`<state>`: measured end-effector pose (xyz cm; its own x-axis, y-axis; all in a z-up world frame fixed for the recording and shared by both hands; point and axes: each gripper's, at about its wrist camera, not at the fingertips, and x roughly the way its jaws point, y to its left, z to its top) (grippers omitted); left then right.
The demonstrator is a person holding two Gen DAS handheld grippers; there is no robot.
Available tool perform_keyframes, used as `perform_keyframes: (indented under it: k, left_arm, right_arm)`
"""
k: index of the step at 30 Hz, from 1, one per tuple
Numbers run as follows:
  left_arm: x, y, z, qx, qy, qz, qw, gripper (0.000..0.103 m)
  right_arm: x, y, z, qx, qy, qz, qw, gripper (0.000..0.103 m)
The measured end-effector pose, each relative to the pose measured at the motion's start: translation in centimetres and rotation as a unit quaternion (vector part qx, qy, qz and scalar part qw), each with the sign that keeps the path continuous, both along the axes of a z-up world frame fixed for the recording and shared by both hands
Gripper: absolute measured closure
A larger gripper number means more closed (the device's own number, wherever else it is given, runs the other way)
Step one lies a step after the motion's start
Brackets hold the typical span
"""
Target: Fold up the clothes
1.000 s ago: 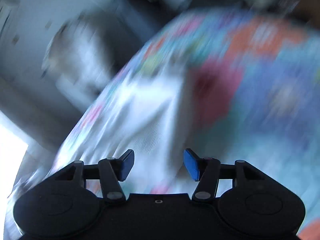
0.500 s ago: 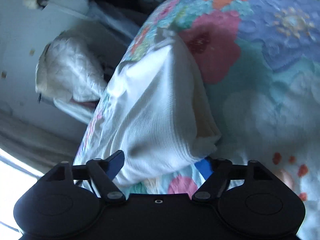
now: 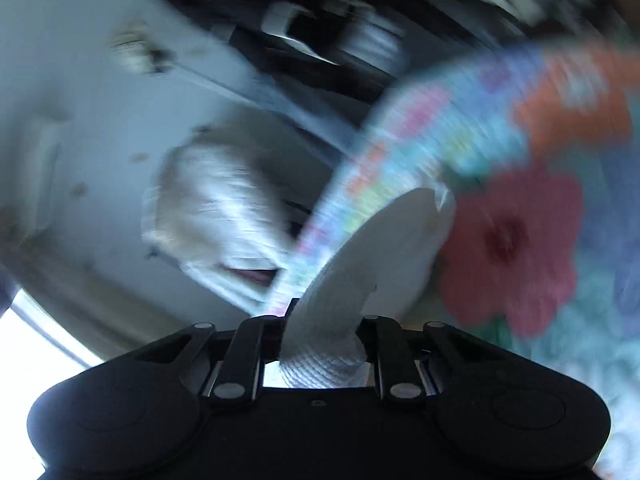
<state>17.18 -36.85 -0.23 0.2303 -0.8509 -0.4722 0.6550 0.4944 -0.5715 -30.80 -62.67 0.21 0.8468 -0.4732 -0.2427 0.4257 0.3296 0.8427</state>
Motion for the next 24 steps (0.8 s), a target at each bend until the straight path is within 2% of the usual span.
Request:
perform_keyframes:
  k: [1, 3, 5, 6, 7, 10, 12, 15, 17, 19, 21, 24]
  left_arm:
    - [-1.1, 1.4, -0.3, 0.006, 0.004, -0.003, 1.0, 0.079]
    - [-3.4, 3.2, -2.6, 0.051, 0.032, -0.015, 0.9981, 0.079]
    - [-5.2, 3.5, -6.1, 0.122, 0.072, -0.035, 0.9893, 0.079]
    - [-5.9, 3.8, -7.6, 0.139, 0.084, -0.034, 0.9861, 0.079]
    - [-6.2, 4.0, -7.8, 0.137, 0.076, -0.033, 0.9872, 0.078]
    - [-6.5, 4.2, -6.1, 0.133, 0.042, -0.046, 0.9892, 0.077]
    - [-6.4, 4.2, -4.3, 0.133, 0.023, -0.048, 0.9897, 0.069]
    - [-7.1, 4.4, -2.1, 0.166, -0.021, -0.047, 0.9848, 0.061]
    - [-7.6, 4.9, -1.1, 0.187, -0.051, -0.036, 0.9803, 0.059]
    - [-7.5, 5.5, -0.2, 0.183, -0.058, -0.036, 0.9808, 0.059]
    - [-7.0, 6.0, 0.3, 0.163, -0.044, -0.03, 0.9852, 0.059]
    - [-6.8, 5.9, 0.5, 0.159, -0.051, -0.037, 0.9852, 0.058]
  right_arm:
    - [-1.2, 0.7, 0.0, 0.002, 0.017, 0.004, 1.0, 0.084]
    - [-3.2, 1.9, -0.6, 0.013, 0.055, 0.006, 0.998, 0.085]
    - [-4.5, 2.4, -3.0, 0.042, 0.1, -0.007, 0.994, 0.086]
    - [-5.2, 2.5, -4.6, 0.064, 0.12, -0.018, 0.991, 0.086]
    - [-6.0, 2.5, -6.1, 0.083, 0.126, -0.026, 0.988, 0.086]
    - [-7.6, 2.7, -8.7, 0.117, 0.107, -0.037, 0.987, 0.086]
    - [-7.4, 2.7, -8.4, 0.103, 0.108, -0.037, 0.988, 0.086]
    - [-6.6, 2.5, -7.0, 0.082, 0.101, -0.039, 0.991, 0.086]
    - [-5.4, 2.4, -5.6, 0.062, 0.113, -0.037, 0.991, 0.086]
    - [-4.1, 2.6, -5.0, 0.042, 0.135, -0.029, 0.99, 0.085]
    - [-3.1, 2.8, -4.6, 0.029, 0.156, -0.025, 0.987, 0.085]
    - [-2.5, 3.3, -3.8, 0.02, 0.179, -0.033, 0.983, 0.084]
